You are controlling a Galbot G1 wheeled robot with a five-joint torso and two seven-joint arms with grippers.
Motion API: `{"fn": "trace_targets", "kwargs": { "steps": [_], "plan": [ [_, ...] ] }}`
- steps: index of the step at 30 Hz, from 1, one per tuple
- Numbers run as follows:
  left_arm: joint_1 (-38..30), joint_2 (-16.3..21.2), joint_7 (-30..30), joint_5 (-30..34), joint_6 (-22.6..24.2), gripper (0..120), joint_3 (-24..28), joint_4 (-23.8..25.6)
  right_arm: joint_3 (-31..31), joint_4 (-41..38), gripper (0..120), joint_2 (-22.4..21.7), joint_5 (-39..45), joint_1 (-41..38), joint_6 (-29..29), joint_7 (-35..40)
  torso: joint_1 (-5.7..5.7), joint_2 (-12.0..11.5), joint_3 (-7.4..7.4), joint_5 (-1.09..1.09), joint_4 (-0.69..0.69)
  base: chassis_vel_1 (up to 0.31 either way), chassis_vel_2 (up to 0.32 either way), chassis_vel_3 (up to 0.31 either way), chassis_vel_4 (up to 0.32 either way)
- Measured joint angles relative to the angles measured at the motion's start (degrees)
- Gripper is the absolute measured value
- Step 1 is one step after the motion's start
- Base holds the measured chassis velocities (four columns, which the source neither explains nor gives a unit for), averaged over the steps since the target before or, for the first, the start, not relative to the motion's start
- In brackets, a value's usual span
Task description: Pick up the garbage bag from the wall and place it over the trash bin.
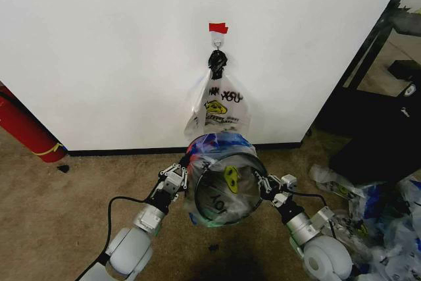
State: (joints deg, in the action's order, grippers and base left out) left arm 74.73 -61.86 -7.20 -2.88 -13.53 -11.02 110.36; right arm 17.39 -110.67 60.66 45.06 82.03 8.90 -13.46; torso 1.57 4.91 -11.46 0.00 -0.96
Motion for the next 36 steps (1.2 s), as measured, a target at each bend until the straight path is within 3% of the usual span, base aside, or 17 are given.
{"fn": "trace_targets", "kwargs": {
  "steps": [4,8,10,13,16,19,22,26,28,31,36],
  "plan": [
    [1.7,-1.1,-1.2,4.6,-2.9,7,0.2,-0.9,-0.8,0.9,0,0.6,0.9,0.1,0.2,0.7,0.0,0.0,0.0,0.0,0.01,0.0,0.0,0.0,0.0],
    [3.0,-1.9,2.5,9.6,-7.2,23,0.0,-1.8,-2.2,1.3,0,1.7,3.9,-0.2,0.2,6.4,0.0,0.0,0.0,-0.01,0.01,0.0,0.0,0.0,0.0],
    [3.0,-1.9,3.0,10.2,-7.2,31,-0.7,-2.4,-2.6,1.2,0,2.1,6.2,-0.5,-0.4,10.4,0.0,0.0,0.0,0.02,0.01,0.0,0.0,0.0,0.0],
    [2.9,-1.9,2.9,10.2,-6.9,32,-0.9,-2.6,-2.7,1.1,0,2.2,6.8,-0.6,-0.7,11.4,0.0,0.0,0.0,0.01,0.01,0.0,0.0,0.0,0.0],
    [2.4,-1.7,-2.7,9.9,-1.9,53,-2.2,-2.6,-2.5,0.4,0,2.8,10.3,-1.1,-1.4,16.8,0.0,0.0,0.0,-0.01,0.01,0.0,0.0,0.0,0.0],
    [2.7,-2.2,-6.2,11.6,1.0,60,-2.3,0.2,-2.5,0.4,0,3.2,10.6,-1.4,-1.2,18.1,0.0,0.0,0.0,0.0,0.01,0.0,0.0,0.0,0.0],
    [3.3,-2.7,-7.4,17.1,5.4,72,-0.8,7.1,-2.4,1.2,0,4.7,10.2,-2.8,-0.7,21.0,0.0,0.0,0.0,0.01,0.0,0.0,0.0,0.0,0.0],
    [5.4,-3.4,-0.6,24.8,7.9,89,3.6,17.4,-3.4,3.1,0,7.3,8.0,-5.3,0.5,23.7,0.0,0.0,0.0,0.03,0.02,0.0,0.0,0.0,0.0],
    [5.8,-3.5,0.7,25.5,8.2,92,5.0,18.6,-3.5,3.3,0,7.6,7.4,-5.4,0.7,23.8,0.0,0.0,0.0,0.02,0.03,0.0,0.0,0.0,0.0],
    [6.9,-4.7,2.1,26.9,9.5,81,9.1,20.4,-4.5,4.5,0,8.8,4.4,-5.5,1.7,24.0,0.0,0.0,0.0,0.02,0.0,0.0,0.0,0.0,0.0],
    [6.7,-9.5,-5.0,27.8,14.2,65,12.7,19.0,-5.8,6.2,0,10.8,0.8,-6.1,2.9,24.4,0.0,0.0,0.0,0.0,0.01,0.0,0.0,0.0,0.0]
  ]
}}
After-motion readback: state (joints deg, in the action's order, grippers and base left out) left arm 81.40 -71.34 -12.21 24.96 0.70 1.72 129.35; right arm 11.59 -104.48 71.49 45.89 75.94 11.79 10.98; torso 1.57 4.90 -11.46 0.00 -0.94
